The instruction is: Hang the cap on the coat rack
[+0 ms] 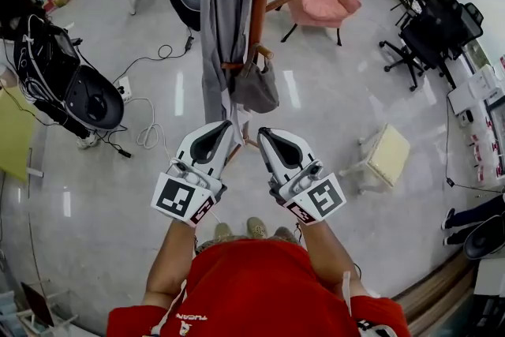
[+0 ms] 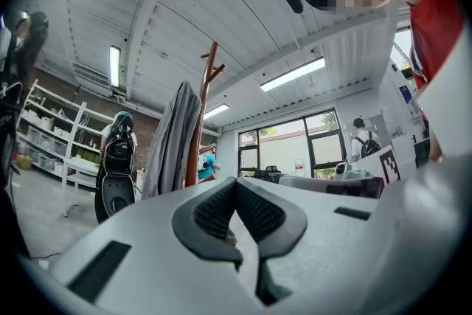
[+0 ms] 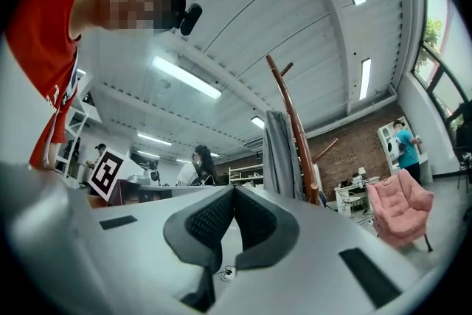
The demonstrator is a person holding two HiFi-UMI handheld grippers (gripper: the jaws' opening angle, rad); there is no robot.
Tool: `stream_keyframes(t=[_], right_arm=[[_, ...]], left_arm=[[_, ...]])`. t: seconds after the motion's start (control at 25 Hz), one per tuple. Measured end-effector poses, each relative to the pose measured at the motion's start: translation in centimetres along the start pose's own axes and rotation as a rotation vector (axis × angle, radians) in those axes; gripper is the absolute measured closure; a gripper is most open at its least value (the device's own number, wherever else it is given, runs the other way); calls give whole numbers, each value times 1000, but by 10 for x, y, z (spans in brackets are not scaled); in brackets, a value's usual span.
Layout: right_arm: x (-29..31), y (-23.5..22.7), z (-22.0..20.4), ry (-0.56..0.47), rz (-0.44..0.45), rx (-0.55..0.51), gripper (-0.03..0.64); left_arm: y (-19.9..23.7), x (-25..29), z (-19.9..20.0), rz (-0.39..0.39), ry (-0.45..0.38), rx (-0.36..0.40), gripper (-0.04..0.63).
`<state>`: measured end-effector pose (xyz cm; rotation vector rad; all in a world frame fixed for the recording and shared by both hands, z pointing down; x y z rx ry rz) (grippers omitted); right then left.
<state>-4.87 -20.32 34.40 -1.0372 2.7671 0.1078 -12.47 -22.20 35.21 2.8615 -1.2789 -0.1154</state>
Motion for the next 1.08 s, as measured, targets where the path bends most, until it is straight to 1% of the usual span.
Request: stream_keyframes(t=[0.32, 1.08], right_arm=[[-2, 7, -6, 19, 2, -13, 594], [-3, 13, -7, 20, -10, 7, 594]], left_arm=[[-4, -4, 0, -9, -10, -6, 588], [-5, -13, 0, -11, -3, -15, 588]])
Point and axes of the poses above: the fingertips, and each gripper's own axes: x forward along the fingers, y to its left, z out of its top, the point moved 1 cm from there along -x, backward along the fingers, and after that the axes turned 4 degrees about y, right-handed, at the moved point
